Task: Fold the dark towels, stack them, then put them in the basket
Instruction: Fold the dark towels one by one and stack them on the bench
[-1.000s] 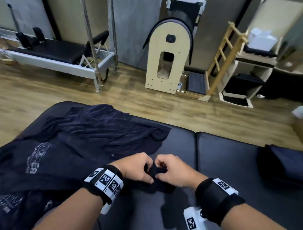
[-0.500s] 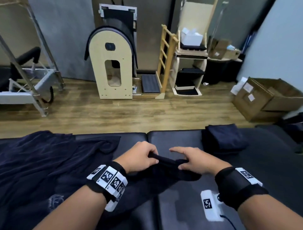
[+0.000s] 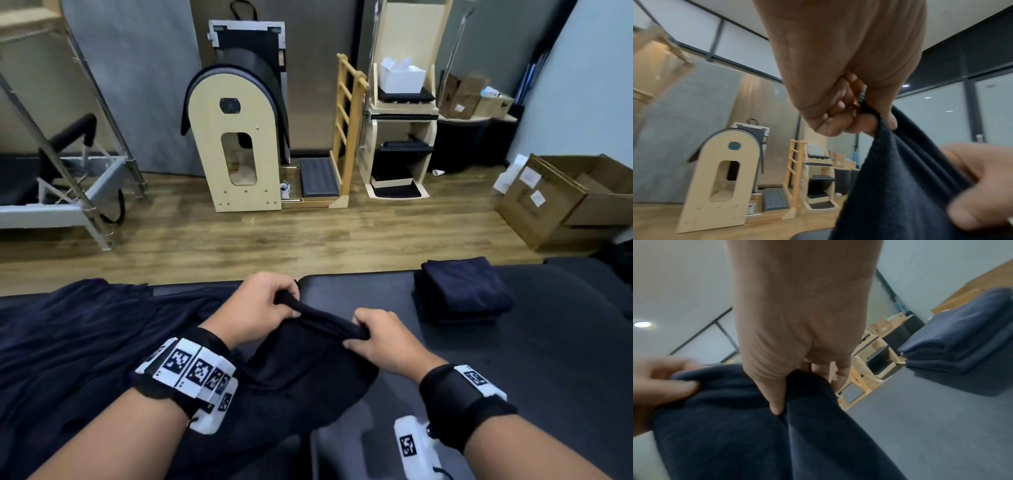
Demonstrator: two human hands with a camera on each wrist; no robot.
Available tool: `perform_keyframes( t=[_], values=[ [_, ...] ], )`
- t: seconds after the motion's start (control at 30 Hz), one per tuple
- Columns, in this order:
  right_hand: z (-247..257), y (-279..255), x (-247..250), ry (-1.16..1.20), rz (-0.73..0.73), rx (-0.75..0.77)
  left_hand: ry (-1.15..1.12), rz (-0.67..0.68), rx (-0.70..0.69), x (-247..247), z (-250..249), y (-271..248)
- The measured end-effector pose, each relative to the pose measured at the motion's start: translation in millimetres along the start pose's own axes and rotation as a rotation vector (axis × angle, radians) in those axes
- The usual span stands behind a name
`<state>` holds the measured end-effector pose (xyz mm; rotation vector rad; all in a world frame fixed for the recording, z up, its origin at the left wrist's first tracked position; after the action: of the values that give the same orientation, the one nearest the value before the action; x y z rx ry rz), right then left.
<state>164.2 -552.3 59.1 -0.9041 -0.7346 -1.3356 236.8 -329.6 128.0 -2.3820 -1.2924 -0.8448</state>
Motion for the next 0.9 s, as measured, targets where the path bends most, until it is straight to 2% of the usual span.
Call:
perform_keyframes(
  t=[0.07,0.17,0.27,0.43,0.57,0.67,0.77,0.83,0.9],
  values=[
    [-14.5,-1.5,5.8,-0.002,0.011,-0.038,0.005,-0.035,0.028,16.9,8.8,-8.6],
    [-25.2,-2.2,10.0,0.114,0.118,-0.036,0.007,0.001,0.046,28.0,15.2,-19.9],
    [-12.6,-2.6,12.8,0.223,0.258,0.050,0.035,0.040,0.056,26.1,14.2,-23.5],
    [11.9,0.0,15.8,0.428,0.325,0.126,-0.014,0.007,0.103,31.6,22.6,-25.1],
    [6.2,4.0,15.0,0.081,0.321,0.119,-0.081,0.047,0.128,39.8,31.1,-30.8],
    [-3.7,-0.7,6.7,-0.137,0.385,0.119,-0.156,0.061,0.150,37.8,29.3,-32.7],
    [-13.5,-5.0,-1.9,-0.180,0.364,0.064,-0.239,0.043,0.194,34.3,27.6,-31.4],
    [-19.6,-5.4,-3.3,-0.111,0.298,0.013,-0.250,0.007,0.183,35.6,26.0,-29.3],
    [-24.6,-6.5,-1.1,-0.004,0.301,-0.039,-0.246,-0.041,0.162,39.8,24.5,-25.9]
  ],
)
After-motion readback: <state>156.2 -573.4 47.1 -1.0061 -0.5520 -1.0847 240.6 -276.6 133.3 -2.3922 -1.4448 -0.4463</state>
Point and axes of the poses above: each hand's wrist, its own y-axis towards the middle knuckle, its own x-axis out of the back of the hand, z = x × y, the point moved 4 cm from there along y, towards the middle knuckle, and after that the axes turned 8 degrees about -y, right-handed, at the moved point
